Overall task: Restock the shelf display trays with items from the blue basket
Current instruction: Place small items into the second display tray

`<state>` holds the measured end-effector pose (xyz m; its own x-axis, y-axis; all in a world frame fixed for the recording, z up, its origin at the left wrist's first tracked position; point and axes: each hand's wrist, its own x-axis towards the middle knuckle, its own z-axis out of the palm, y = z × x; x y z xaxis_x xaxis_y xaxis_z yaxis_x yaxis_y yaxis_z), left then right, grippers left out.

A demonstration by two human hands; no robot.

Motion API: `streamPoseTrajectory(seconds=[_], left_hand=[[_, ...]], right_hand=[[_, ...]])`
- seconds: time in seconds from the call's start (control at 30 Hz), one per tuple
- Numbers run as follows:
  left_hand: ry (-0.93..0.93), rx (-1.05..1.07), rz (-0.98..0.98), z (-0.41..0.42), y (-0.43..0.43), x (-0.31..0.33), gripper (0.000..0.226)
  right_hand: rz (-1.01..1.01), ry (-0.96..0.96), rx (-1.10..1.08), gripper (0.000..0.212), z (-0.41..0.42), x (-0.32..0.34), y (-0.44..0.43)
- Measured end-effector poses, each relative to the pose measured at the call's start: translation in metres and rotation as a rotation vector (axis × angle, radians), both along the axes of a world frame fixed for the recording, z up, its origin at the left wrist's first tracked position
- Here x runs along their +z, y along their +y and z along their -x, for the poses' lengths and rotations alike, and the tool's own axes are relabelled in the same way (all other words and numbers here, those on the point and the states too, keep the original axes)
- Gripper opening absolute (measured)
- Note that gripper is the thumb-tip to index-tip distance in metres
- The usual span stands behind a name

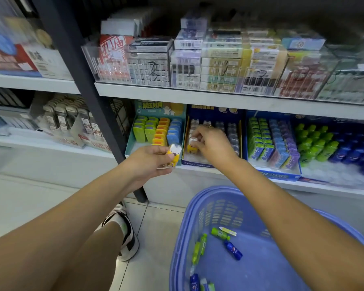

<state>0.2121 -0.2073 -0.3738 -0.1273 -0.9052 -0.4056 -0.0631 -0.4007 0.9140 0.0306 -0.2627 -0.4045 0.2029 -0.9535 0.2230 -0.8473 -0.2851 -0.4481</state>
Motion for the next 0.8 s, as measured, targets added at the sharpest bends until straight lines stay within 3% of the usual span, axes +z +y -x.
streamPoseTrajectory(seconds=[0.1,0.33,0.4,0.53,0.63,0.7,0.8], left_hand=[[-0.002,-0.021,0.005,0.001,0.001,-0.002,0.008],[-0.018,-0.012,0.03,0.009,0.0,-0.006,0.011],[-0.05,-0.015,0.048,0.015,-0.002,-0.008,0.009],[-0.067,-0.075,0.209,0.028,-0.006,-0.009,0.012],[-0.1,-0.099,0.323,0.041,-0.011,-0.008,0.019],[-0.299,-0.153,0.37,0.047,-0.015,-0.01,0.033],[-0.895,-0.439,0.489,0.052,-0.015,-0.02,0.046]], right_hand=[[0.006,0.064,0.012,0.02,-0.001,0.003,-0.002],[-0.084,0.25,0.04,0.025,-0.008,0.016,-0.005],[-0.072,0.142,0.08,0.029,-0.003,0.023,0.002],[-0.192,-0.405,0.154,0.021,0.012,0.037,0.027],[-0.137,-0.373,0.156,0.018,0.023,0.041,0.027],[-0.064,-0.315,0.093,0.019,0.03,0.041,0.021],[-0.056,-0.144,0.032,0.018,0.036,0.034,0.011]])
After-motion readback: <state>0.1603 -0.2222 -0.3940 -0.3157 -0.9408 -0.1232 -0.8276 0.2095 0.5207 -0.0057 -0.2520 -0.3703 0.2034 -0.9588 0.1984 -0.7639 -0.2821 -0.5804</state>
